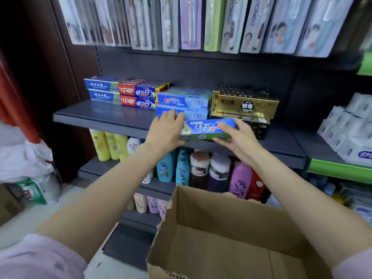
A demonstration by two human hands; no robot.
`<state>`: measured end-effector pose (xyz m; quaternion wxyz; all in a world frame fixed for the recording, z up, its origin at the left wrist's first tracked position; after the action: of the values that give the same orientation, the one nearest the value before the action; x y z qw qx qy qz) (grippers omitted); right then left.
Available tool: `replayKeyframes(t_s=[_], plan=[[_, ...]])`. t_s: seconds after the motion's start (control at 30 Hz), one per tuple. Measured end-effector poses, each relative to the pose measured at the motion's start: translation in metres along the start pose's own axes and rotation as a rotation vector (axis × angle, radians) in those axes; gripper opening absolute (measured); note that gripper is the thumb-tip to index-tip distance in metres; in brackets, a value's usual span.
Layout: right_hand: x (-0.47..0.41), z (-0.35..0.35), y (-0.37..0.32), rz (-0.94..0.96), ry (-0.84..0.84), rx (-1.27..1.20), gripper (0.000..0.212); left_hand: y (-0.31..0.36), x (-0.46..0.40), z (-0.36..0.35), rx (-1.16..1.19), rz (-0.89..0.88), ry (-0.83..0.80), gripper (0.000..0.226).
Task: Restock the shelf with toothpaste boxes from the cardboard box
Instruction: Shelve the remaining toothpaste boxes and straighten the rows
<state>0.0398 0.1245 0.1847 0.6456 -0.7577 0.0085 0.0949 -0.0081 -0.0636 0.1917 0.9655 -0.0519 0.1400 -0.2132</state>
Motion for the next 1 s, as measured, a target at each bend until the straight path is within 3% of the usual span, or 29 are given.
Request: replayKeyframes(t_s=[0.13,0.23,0.3,0.4,0.5,0.6,0.67,0.83,0.93,1.0], plan=[[-0.031,-0.013,-0.010,0.112,-0.049,0.125,0.013,-0.047,-0.028,0.005,0.205,-0.097,-0.136,0.067],[-0.062,-0.021,-0.013,0.150,0.052,0.407,0.019,-0.078,-0.051,0.005,0.316,-0.188,-0.184,0.074],[-0.086,-0.028,-0.013,0.160,0.183,0.482,0.035,-0.096,-0.071,0.002,0.350,-0.206,-0.196,0.078],[-0.125,-0.043,-0.007,0.166,0.333,0.279,0.053,-0.112,-0.105,-0.006,0.477,-0.239,-0.165,0.078],[-0.157,-0.066,-0.003,0.192,0.321,0.045,0.044,-0.119,-0.130,-0.013,0.615,-0.304,-0.178,0.080],[-0.179,-0.081,-0.011,0.216,0.324,0.091,0.023,-0.134,-0.144,-0.019,0.696,-0.363,-0.277,0.076],[-0.192,-0.087,-0.021,0.237,0.300,0.252,0.021,-0.147,-0.150,-0.017,0.811,-0.364,-0.288,0.069],[-0.216,-0.114,-0.044,0.241,0.202,0.889,0.045,-0.178,-0.161,-0.011,1.169,-0.322,0.069,0.068],[-0.226,-0.128,-0.044,0.159,0.101,1.233,0.048,-0.188,-0.163,-0.016,1.161,-0.357,0.175,0.077],[-0.235,-0.129,-0.037,0.084,0.048,1.433,0.048,-0.190,-0.164,-0.019,1.078,-0.350,0.162,0.076]])
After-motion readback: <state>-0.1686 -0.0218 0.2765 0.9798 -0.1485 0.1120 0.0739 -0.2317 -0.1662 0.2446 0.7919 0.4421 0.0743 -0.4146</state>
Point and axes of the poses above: each hand's wrist, its own x-axis away from the middle knuckle, its own z-axis out of the back of the hand, y = z × x, the point moved 2 cm from there along -x, towards the middle knuckle, and after that the axes turned 14 degrees about -y, right-handed, at the moved point
